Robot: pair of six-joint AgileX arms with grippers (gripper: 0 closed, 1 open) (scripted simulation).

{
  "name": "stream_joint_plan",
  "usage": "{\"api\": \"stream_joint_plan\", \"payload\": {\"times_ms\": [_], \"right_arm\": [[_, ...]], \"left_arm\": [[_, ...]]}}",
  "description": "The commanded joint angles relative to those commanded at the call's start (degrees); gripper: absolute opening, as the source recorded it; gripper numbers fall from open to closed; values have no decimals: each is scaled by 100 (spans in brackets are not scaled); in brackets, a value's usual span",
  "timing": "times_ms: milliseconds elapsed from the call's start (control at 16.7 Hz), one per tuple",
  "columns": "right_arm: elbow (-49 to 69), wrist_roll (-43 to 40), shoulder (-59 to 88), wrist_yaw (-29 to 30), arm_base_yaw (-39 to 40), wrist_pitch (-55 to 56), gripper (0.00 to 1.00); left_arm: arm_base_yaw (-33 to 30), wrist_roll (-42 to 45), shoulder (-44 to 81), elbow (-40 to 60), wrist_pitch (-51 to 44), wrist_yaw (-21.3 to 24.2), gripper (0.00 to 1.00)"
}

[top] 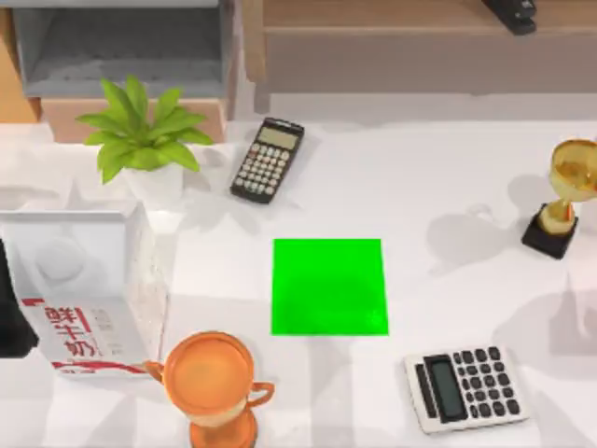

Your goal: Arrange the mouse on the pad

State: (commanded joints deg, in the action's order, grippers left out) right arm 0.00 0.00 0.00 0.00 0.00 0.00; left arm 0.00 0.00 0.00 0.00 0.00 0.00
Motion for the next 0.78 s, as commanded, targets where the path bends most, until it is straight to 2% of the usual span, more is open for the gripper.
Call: {"api": "stream_joint_plan", "payload": {"times_ms": [180,360,540,780], "right_arm": [[0,0,0,0,0,0,100],[0,0,0,0,0,0,100],[0,0,0,0,0,0,100],[0,0,0,0,0,0,100]], "left_arm": [[27,-33,65,67,-12,-22,100],[233,-264,607,608,-193,-177,100],[610,-638,1694,1677,-645,-386,100],[1238,-1209,3890,3450,-1730,-568,100]]}}
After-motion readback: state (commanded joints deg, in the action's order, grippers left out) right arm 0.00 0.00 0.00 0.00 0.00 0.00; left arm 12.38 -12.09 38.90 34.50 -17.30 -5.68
